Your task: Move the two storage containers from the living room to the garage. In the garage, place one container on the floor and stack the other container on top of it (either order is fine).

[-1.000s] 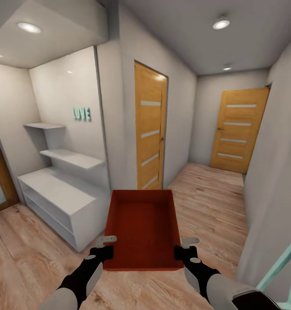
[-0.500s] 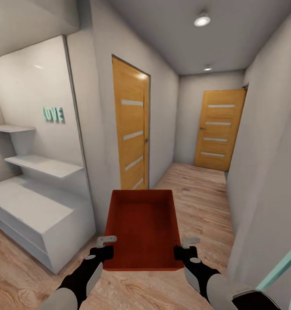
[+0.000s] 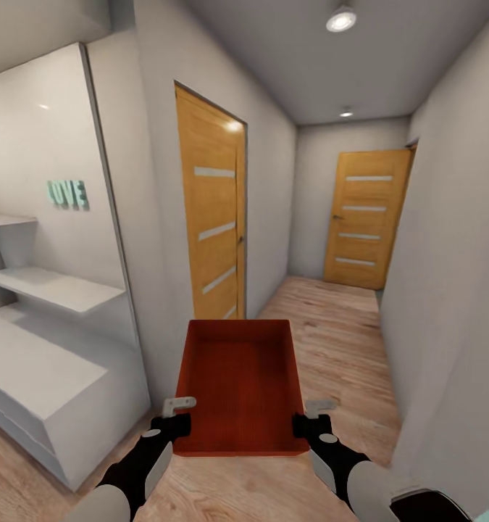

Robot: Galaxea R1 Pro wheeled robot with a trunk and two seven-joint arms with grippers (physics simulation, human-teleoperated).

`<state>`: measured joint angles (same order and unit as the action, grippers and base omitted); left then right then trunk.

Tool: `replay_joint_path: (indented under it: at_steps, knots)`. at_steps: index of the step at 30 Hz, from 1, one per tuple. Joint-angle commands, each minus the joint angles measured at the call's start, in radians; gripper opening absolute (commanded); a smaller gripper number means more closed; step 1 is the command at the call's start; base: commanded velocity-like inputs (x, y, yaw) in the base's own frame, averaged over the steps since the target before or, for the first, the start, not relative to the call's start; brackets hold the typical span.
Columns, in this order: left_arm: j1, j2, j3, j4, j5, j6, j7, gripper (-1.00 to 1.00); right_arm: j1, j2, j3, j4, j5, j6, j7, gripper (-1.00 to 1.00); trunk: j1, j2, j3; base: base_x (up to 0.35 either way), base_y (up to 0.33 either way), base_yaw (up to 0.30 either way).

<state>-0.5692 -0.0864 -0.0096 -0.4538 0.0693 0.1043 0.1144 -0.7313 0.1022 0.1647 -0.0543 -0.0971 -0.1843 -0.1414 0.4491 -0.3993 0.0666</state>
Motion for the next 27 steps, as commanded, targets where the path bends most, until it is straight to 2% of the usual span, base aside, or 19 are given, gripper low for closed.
replay_joint_path:
  at_steps: [1,13,27]
  knots:
    - [0.0,-0.001,0.022,0.0,0.04,0.006,0.008,-1.0,0.0,0.003,-0.031,-0.003,0.0,-0.01,0.002,-1.0,0.001,-0.001,0.0,0.324,0.0,0.0]
    - [0.0,-0.001,0.022,0.0,0.04,0.006,0.008,-1.0,0.0,0.004,-0.031,-0.003,0.001,-0.01,0.0,-1.0,0.001,-0.001,0.0,0.324,0.0,-0.013]
    - [0.0,-0.001,0.022,0.0,0.04,0.006,0.008,-1.0,0.0,0.004,-0.031,-0.003,0.0,-0.01,0.0,-1.0,0.001,-0.001,0.0,0.324,0.0,-0.217]
